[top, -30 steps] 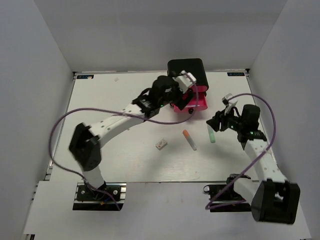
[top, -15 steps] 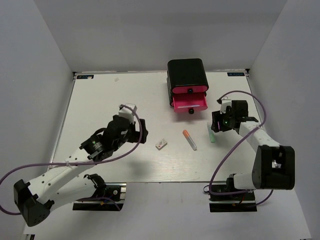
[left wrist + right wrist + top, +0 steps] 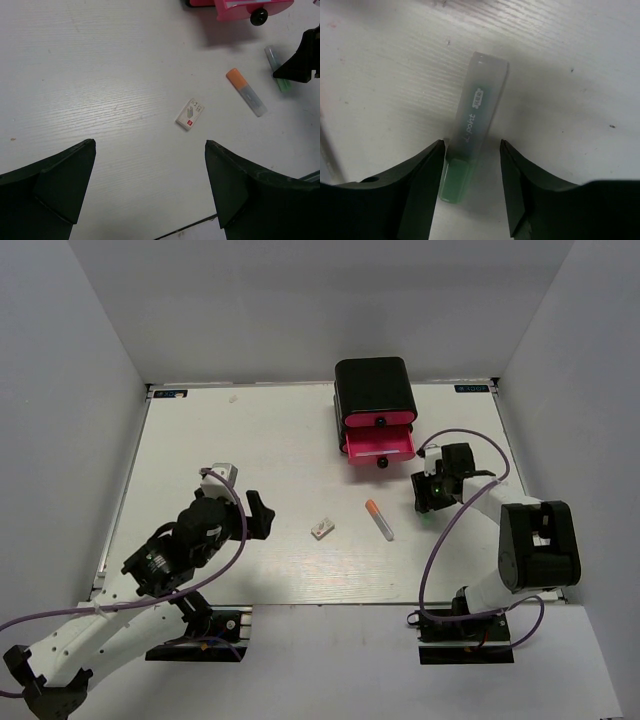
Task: Sort the stationery into containers
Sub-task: Pick up the stationery from the corner of the board, then place the stationery in the drawer.
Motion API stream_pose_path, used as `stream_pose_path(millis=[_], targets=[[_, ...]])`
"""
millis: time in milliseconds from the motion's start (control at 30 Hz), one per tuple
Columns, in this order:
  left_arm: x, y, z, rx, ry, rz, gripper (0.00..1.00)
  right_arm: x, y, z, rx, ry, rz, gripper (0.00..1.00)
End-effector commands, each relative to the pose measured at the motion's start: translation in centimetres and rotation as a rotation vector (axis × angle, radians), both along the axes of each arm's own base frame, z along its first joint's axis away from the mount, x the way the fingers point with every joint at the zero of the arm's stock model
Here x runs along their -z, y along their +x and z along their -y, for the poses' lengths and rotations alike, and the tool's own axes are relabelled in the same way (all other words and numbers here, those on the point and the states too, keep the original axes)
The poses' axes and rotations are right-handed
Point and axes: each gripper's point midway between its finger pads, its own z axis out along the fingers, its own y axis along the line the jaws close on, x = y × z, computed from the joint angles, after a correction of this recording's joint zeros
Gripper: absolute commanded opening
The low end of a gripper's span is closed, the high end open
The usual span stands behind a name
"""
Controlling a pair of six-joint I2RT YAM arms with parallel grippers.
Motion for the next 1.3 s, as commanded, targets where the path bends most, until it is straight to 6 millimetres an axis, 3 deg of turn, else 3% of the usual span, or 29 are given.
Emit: stream_pose_path(millis=[0, 133, 167, 233, 367, 467, 500, 533, 700, 833, 867, 900, 1067, 1133, 1167, 1233, 1267], targets=[[0.8, 0.0, -0.2, -0.013, 0.013, -0.019, 1.0, 0.2, 0.9, 0.4, 0.019, -0.034, 0.012, 0.53], [0.8, 0.0, -0.2, -0.013, 0.013, -0.019, 1.0, 0.8, 0.6, 0.4, 0.016, -0.044, -0.017, 0.37], [0.8, 0.0, -0.2, -0.013, 0.013, -0.019, 1.0, 0.5, 0.8, 0.3, 0.017, -0.04, -0.011, 0.28], [0.8, 0.0, -0.2, -0.013, 0.013, -0.019, 1.0, -0.4, 0.8, 0.0, 0.005, -0.014, -0.005, 0.22], [1.2, 0.0, -0.2, -0.013, 0.02, -0.026, 1.0, -4.2, 0.8, -1.4, -0.088, 0.043, 0.072, 0.05], [1.2, 0.0, -0.2, -0.013, 0.02, -0.026, 1.0, -7.3, 0.3, -2.3, -0.276, 0.046, 0.108, 0.0], [1.2, 0.0, -0.2, -0.013, 0.02, -0.026, 1.0, -7.4, -1.4, -2.3, -0.349, 0.038, 0.056, 0.0], [1.2, -0.1, -0.1, -0.005, 0.017, -0.029, 1.0, -9.3, -0.6, -2.8, -0.383, 0.048, 0.101, 0.0], [1.0, -0.1, 0.2, 0.005, 0.006, -0.025, 1.0, -15.1, -1.1, -4.9, -0.641, 0.067, 0.305, 0.0], [1.1, -0.6, 1.2, 0.077, -0.001, -0.024, 1.0, -17.7, 0.9, -6.7, -0.901, -0.034, 0.542, 0.0], [1.1, -0.7, 1.4, 0.088, -0.005, -0.028, 1.0, -17.5, 2.0, -7.3, -0.926, -0.049, 0.563, 0.0], [1.1, -0.7, 1.4, 0.088, -0.005, -0.028, 1.0, -19.0, 3.0, -7.7, -0.957, -0.074, 0.617, 0.0], [1.1, -0.8, 1.5, 0.096, -0.008, -0.031, 1.0, -21.0, 6.8, -9.8, -1.086, -0.154, 0.761, 0.0], [1.0, -0.7, 1.6, 0.096, -0.014, -0.025, 1.0, -20.5, 7.6, -10.5, -1.126, -0.188, 0.783, 0.0], [0.9, -0.7, 1.6, 0.096, -0.014, -0.025, 1.0, -21.4, 8.8, -10.6, -1.116, -0.219, 0.831, 0.0], [0.8, -0.8, 2.0, 0.117, -0.029, -0.024, 1.0, -20.1, 9.7, -10.8, -1.124, -0.221, 0.797, 0.02], [1.2, -0.9, 1.9, 0.121, -0.013, -0.027, 1.0, -21.2, 10.3, -11.1, -1.131, -0.235, 0.821, 0.03]])
